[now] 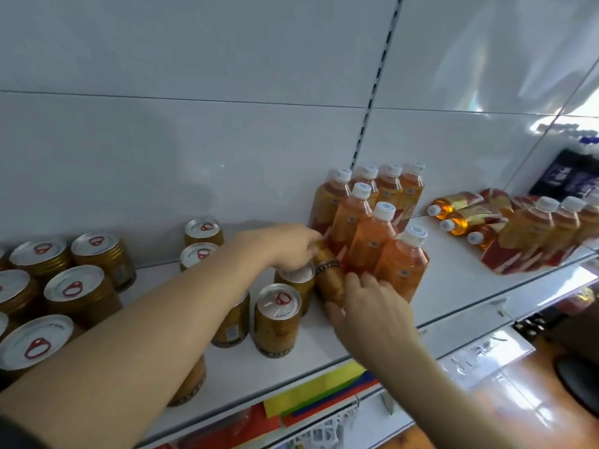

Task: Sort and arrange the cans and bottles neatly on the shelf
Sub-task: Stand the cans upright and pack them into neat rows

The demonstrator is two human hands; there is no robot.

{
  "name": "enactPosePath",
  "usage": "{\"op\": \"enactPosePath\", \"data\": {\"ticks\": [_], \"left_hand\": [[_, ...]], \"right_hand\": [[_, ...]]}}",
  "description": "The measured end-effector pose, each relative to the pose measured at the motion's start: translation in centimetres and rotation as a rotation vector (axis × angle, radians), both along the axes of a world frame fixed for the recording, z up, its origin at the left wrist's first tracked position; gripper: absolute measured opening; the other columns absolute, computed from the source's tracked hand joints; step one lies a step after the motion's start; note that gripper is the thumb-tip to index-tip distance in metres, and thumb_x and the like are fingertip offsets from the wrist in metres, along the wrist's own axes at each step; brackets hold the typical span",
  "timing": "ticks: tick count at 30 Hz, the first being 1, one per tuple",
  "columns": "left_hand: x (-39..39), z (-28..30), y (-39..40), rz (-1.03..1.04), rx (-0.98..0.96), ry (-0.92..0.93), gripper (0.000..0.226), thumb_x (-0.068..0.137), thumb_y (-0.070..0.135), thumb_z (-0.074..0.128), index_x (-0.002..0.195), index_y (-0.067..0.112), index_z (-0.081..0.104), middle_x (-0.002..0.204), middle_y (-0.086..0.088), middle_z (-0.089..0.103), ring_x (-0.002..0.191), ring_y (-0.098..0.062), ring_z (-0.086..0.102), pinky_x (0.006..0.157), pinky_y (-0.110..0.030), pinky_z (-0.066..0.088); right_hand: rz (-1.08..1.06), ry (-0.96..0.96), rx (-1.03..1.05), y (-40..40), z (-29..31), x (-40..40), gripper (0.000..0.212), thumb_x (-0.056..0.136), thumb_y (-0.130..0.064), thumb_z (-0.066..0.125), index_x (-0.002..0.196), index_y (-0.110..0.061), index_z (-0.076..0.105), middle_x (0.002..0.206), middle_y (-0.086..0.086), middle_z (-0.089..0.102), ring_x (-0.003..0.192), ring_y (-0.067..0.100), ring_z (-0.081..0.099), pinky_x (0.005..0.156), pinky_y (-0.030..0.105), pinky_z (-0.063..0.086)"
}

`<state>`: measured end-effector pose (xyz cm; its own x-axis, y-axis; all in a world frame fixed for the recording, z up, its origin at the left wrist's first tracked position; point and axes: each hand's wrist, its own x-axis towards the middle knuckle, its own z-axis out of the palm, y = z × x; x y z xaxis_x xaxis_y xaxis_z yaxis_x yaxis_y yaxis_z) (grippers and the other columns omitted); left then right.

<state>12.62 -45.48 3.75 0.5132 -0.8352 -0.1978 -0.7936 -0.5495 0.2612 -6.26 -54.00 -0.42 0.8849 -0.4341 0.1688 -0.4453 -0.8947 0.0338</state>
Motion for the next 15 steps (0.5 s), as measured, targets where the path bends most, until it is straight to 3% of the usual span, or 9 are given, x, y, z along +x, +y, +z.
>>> {"op": "enactPosePath", "data": {"ticks": [3,6,11,15], "left_hand": [[0.0,-0.8,-1.4,-0.038,0.040,0.004,0.047,0.112,0.038,0.042,0.157,0.029,0.046,0.160,-0.006,0.049,0.140,-0.032,0.050,0.116,-0.050,0.042],[0.0,-1.3,-2.1,-0.044,0.051,0.009,0.044,0.112,0.040,0.042,0.153,0.031,0.051,0.156,-0.005,0.053,0.137,-0.031,0.053,0.114,-0.051,0.044],[0.0,-1.1,-2.5,-0.029,0.048,0.047,0.041,0.113,0.041,0.040,0.149,0.029,0.055,0.147,-0.004,0.059,0.126,-0.027,0.058,0.106,-0.045,0.049],[0.6,-0.9,-2.6,-0.004,0.010,0.055,0.043,0.113,0.036,0.041,0.153,0.027,0.052,0.150,-0.004,0.058,0.128,-0.026,0.058,0.100,-0.039,0.050]], "right_hand": [[-0.115,-0.045,0.075,0.6,-3.1,-1.0,0.058,0.101,-0.063,0.050,0.146,-0.027,0.043,0.129,-0.003,0.060,0.103,0.022,0.069,0.068,0.034,0.052],[-0.160,-0.115,0.113,0.9,-5.0,-1.4,0.068,0.104,-0.060,0.050,0.159,-0.028,0.027,0.146,-0.005,0.047,0.106,0.019,0.068,0.076,0.032,0.060],[-0.158,-0.391,0.235,1.2,-5.1,-2.4,0.074,0.092,-0.056,0.074,0.154,-0.024,0.049,0.146,-0.005,0.058,0.107,0.020,0.070,0.076,0.031,0.060],[-0.161,-0.555,0.290,0.4,-3.8,-2.9,0.077,0.083,-0.055,0.082,0.147,-0.021,0.056,0.137,-0.004,0.066,0.104,0.018,0.070,0.073,0.024,0.049]]}}
